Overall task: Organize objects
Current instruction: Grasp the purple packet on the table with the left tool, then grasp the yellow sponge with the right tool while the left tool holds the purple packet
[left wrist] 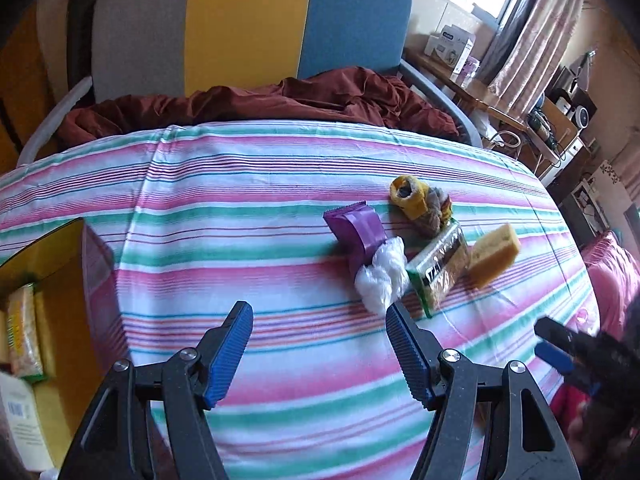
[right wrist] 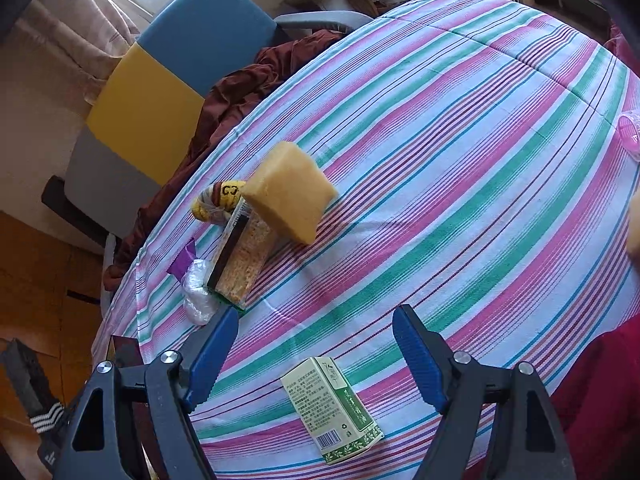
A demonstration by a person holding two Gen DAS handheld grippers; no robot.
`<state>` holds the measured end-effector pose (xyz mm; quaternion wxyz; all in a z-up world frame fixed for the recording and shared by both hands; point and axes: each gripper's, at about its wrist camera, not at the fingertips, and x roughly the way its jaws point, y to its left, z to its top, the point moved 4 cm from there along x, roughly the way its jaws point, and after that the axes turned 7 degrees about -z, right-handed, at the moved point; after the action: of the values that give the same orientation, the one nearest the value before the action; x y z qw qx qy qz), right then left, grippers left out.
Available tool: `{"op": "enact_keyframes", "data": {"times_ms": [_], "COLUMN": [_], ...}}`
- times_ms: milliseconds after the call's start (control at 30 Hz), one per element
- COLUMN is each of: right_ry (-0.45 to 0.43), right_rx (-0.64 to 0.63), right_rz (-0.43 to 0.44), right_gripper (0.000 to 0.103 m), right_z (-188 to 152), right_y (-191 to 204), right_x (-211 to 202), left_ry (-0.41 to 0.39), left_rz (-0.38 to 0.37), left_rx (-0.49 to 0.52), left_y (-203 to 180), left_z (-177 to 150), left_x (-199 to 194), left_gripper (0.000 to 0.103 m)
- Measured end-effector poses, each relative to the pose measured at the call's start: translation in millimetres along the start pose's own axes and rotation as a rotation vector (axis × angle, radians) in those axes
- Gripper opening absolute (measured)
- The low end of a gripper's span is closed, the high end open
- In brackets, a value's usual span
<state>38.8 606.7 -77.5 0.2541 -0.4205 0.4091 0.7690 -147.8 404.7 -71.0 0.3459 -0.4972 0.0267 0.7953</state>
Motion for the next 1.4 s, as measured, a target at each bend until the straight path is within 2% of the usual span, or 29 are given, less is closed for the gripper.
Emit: {"op": "enact_keyframes", "data": {"times_ms": [100, 400, 567, 633, 700, 767, 900, 1067, 1400], "right_ry": [0.003, 0.017, 0.038, 0.039, 0.042, 0.045, 0.042, 0.037, 0.036], "right_rx": [-0.005, -0.001, -0.011, -0.008, -0.002, 0.008, 0.009, 0.017, 0.087], "right_rz": [0.009, 0.040, 0.049, 0.047, 0.047, 0.046, 0.040, 0.031, 0.000], "right_gripper": [0.081, 0.081, 0.081, 0.081, 0.081, 0.081, 0.081, 0.081, 0.081], "right_z": [0, 1, -1, -1, 0, 1, 2, 4, 8], "right_y": [1, 4, 5, 4, 3, 1, 1, -2, -17], "right_x": [0, 2, 5, 6, 7, 8, 8, 7, 10], "left_ry": [0.010, 0.004, 0.027, 0.048, 0.082, 0.054, 0.055, 0.043, 0.025], "left_rz": [0.025, 0.037, 0.050, 0.066, 0.083, 0.107, 0.080, 0.066, 0.060], "left_rx": [-0.016, -0.067, -0.077, -0.080, -0.080, -0.045, -0.014, -0.008, 0.021], "left_y": [0, -7, -14, -13, -9, -9, -3, 12, 16], "left_z": [15, 56, 66, 65, 61, 57, 49, 35, -6], "left_x": [19, 64, 93, 106, 118, 115, 107, 89, 61], "left_gripper": [0.075, 0.076, 0.075, 0.072, 0.062, 0.055, 0.052, 0.051, 0.051]}}
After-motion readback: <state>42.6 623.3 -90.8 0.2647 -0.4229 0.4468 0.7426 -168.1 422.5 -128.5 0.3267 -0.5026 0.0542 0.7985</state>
